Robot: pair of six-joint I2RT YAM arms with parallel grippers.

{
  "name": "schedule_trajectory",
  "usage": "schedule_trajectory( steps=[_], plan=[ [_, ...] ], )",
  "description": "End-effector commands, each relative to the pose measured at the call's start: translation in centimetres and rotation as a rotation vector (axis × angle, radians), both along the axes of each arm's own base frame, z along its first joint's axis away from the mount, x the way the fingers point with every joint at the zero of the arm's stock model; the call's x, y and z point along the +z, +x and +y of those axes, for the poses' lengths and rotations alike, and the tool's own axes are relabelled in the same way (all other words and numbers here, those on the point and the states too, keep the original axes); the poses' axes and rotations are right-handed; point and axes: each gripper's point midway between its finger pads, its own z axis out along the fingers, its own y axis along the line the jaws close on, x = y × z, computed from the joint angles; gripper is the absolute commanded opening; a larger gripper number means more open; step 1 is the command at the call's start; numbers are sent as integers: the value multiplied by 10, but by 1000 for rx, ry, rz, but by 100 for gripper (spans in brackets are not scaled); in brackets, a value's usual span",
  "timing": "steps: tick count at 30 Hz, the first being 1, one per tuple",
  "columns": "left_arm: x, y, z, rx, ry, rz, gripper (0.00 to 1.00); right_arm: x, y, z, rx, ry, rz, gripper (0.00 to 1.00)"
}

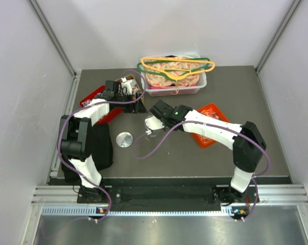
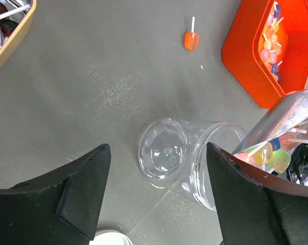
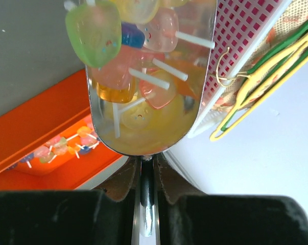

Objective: Pack the candies
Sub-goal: Place the fake candies in the packing bottle.

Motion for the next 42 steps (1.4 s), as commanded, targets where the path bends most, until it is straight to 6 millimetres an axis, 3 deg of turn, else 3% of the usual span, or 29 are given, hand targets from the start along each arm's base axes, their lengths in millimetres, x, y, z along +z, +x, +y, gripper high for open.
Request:
schedule_trajectory(
  steps=[1, 26, 42],
  plan=[
    [20, 2, -6, -22, -36, -72, 80, 20, 5, 12, 32, -21, -73, 0],
    [22, 2, -8, -28, -50, -73, 80, 35, 13, 25, 70, -65, -150, 0],
    [21, 2, -8, -25, -52, -72, 80, 48, 16, 23, 88, -107, -214, 0]
  ],
)
